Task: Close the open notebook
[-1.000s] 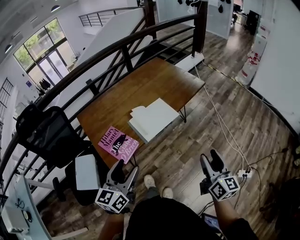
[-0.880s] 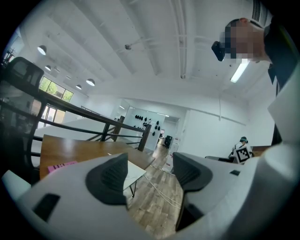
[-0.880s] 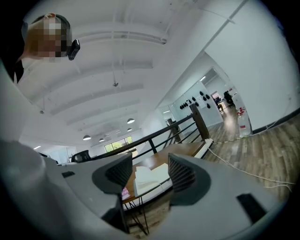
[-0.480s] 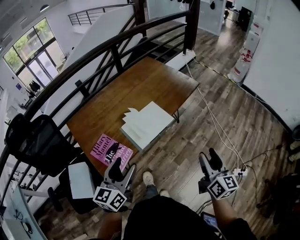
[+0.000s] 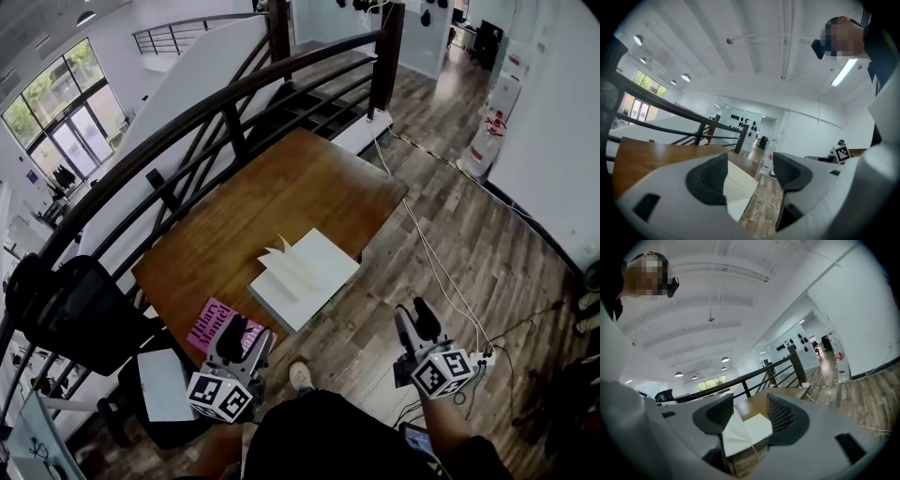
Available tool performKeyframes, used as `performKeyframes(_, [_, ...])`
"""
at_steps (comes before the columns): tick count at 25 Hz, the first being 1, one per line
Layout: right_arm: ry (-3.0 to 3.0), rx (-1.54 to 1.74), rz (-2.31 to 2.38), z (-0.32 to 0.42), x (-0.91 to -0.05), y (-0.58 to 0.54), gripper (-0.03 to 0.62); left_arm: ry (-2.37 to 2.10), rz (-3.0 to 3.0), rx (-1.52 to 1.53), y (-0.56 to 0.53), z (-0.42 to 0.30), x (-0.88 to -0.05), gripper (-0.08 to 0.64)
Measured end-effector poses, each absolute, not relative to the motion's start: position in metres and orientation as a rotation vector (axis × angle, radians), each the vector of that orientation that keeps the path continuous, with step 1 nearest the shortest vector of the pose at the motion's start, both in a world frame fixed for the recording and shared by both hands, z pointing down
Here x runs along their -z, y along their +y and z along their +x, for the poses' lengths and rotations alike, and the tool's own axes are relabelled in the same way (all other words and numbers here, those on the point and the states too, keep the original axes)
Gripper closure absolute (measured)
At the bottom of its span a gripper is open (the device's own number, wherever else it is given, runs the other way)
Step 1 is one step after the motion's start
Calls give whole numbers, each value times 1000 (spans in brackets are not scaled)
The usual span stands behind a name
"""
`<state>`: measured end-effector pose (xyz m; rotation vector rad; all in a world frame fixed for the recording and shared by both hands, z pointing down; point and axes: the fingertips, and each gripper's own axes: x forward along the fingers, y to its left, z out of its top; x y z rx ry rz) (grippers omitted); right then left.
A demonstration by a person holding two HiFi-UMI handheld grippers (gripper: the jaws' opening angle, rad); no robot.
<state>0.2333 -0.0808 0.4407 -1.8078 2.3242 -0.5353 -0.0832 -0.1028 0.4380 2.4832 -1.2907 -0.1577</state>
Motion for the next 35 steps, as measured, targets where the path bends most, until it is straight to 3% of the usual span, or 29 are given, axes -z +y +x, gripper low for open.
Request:
performKeyframes(19, [2365, 716, -1886, 192, -513, -170, 371, -1240, 2483, 69, -178, -112, -483, 255])
performKeyframes(35, [2410, 951, -1954, 221, -597, -231, 381, -1180, 2443, -38, -219, -58, -516, 265])
